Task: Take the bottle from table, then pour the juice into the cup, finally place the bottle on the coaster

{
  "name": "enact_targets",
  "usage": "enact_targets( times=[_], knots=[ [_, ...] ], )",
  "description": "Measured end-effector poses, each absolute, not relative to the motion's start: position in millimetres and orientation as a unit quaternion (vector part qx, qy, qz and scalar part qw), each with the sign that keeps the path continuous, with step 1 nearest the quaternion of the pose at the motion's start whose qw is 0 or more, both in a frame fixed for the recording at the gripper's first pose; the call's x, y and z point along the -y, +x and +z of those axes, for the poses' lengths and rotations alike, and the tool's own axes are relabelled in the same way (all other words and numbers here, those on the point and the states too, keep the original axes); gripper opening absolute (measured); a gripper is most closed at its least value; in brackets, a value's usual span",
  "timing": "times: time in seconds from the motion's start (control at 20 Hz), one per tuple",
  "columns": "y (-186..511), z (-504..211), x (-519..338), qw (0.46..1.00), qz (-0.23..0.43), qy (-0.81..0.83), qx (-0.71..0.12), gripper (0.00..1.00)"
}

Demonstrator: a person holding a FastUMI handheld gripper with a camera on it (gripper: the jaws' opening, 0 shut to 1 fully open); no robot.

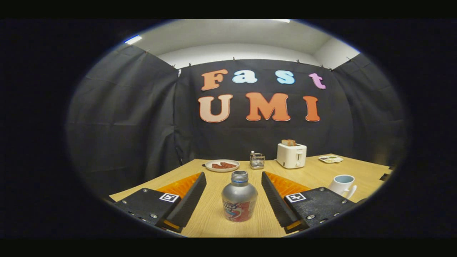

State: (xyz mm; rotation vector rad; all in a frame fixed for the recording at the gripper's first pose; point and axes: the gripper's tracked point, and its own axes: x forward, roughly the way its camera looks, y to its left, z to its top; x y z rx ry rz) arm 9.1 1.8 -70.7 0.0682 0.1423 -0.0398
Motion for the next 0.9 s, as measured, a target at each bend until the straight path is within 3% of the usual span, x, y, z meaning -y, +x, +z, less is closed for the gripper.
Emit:
enact_targets(
  times=[0.9],
  knots=[
    [14, -182, -13, 0.982, -0.001, 0.035, -0.187, 0.85]
  ],
)
